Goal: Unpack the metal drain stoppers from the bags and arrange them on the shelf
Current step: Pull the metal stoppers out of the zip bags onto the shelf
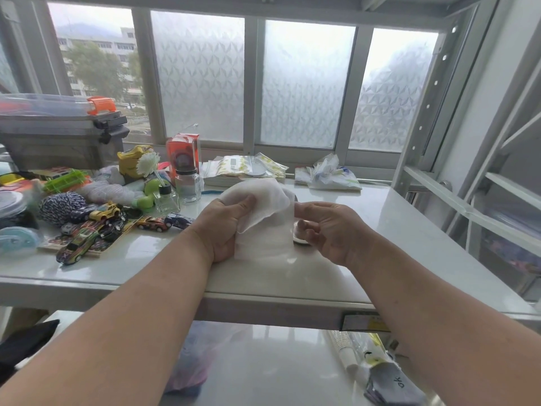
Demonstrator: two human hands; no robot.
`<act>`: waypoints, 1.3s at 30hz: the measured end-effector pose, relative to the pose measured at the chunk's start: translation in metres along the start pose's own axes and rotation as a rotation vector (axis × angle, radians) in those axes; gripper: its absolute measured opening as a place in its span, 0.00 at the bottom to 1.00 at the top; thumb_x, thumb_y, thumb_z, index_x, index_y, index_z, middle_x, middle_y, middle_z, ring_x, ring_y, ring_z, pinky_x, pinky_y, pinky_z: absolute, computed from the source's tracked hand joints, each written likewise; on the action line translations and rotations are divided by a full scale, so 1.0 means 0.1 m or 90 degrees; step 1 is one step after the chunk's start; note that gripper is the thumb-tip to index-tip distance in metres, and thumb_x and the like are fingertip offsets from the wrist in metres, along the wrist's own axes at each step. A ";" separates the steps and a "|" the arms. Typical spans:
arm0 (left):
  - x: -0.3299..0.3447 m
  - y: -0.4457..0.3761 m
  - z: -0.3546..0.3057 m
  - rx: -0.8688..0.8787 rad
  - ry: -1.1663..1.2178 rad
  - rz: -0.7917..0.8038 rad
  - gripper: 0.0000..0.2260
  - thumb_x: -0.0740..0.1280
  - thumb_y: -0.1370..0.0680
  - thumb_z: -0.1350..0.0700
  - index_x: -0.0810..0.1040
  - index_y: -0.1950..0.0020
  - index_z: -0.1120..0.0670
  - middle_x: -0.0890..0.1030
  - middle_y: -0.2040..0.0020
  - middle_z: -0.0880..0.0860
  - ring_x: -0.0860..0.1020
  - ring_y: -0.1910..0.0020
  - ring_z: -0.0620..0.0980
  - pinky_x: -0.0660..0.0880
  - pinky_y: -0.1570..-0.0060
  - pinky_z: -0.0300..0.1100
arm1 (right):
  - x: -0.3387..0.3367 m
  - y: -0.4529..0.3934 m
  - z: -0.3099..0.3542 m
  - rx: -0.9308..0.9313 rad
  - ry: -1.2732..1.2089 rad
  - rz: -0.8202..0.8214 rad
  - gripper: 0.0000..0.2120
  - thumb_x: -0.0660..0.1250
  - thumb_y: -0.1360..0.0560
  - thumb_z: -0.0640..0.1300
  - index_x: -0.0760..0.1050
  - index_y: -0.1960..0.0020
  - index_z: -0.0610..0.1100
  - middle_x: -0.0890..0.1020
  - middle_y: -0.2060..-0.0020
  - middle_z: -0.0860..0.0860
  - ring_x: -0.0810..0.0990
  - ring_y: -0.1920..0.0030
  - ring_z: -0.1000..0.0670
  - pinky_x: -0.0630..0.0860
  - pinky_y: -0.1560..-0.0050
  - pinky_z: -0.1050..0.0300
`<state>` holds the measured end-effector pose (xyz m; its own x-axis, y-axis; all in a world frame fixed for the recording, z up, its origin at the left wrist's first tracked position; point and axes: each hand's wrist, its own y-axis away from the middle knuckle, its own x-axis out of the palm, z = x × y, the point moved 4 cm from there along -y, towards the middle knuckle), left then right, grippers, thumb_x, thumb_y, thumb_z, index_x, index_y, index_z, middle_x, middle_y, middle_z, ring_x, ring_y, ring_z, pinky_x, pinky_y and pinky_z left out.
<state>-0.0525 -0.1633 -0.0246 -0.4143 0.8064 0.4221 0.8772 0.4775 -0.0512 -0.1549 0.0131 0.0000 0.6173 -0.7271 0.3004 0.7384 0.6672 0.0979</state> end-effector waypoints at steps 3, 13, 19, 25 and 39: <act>-0.02 -0.02 0.00 0.011 -0.018 -0.006 0.11 0.69 0.15 0.59 0.85 0.36 0.64 0.89 0.55 0.61 0.90 0.61 0.58 0.86 0.66 0.55 | -0.08 0.04 0.01 0.007 -0.006 -0.011 0.12 0.79 0.27 0.37 0.82 0.46 0.36 0.82 0.65 0.44 0.78 0.62 0.45 0.73 0.76 0.65; -0.11 -0.09 -0.01 0.037 -0.063 -0.115 0.09 0.73 0.17 0.60 0.87 0.38 0.59 0.90 0.55 0.58 0.89 0.61 0.57 0.87 0.64 0.54 | -0.45 0.30 0.08 0.066 0.040 -0.051 0.02 0.74 0.24 0.35 0.82 0.53 0.36 0.84 0.66 0.45 0.83 0.69 0.51 0.82 0.69 0.64; -0.12 -0.07 -0.01 0.046 -0.086 -0.146 0.10 0.74 0.18 0.59 0.88 0.38 0.58 0.90 0.48 0.60 0.89 0.55 0.59 0.87 0.57 0.58 | -0.59 0.47 0.05 0.139 0.218 -0.030 0.05 0.72 0.24 0.31 0.82 0.50 0.28 0.80 0.65 0.40 0.83 0.71 0.49 0.83 0.71 0.63; -0.09 -0.01 -0.01 0.054 -0.088 -0.152 0.13 0.73 0.18 0.60 0.86 0.34 0.59 0.89 0.46 0.61 0.88 0.50 0.62 0.86 0.56 0.57 | -0.57 0.57 0.11 0.101 0.409 -0.039 0.07 0.75 0.26 0.31 0.83 0.50 0.28 0.82 0.63 0.37 0.85 0.70 0.45 0.84 0.67 0.59; -0.30 -0.12 -0.06 0.044 0.026 -0.222 0.19 0.74 0.23 0.52 0.87 0.33 0.53 0.87 0.33 0.62 0.86 0.36 0.68 0.79 0.44 0.80 | -0.28 -0.21 0.00 -0.111 0.903 0.030 0.34 0.62 0.21 0.66 0.60 0.17 0.61 0.64 0.16 0.54 0.62 0.17 0.49 0.57 0.20 0.45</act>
<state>-0.0496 -0.1956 -0.0314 -0.6740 0.5770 0.4613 0.6663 0.7445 0.0423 -0.1875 0.0197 -0.0109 0.3088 -0.3183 -0.8963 0.6694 0.7422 -0.0329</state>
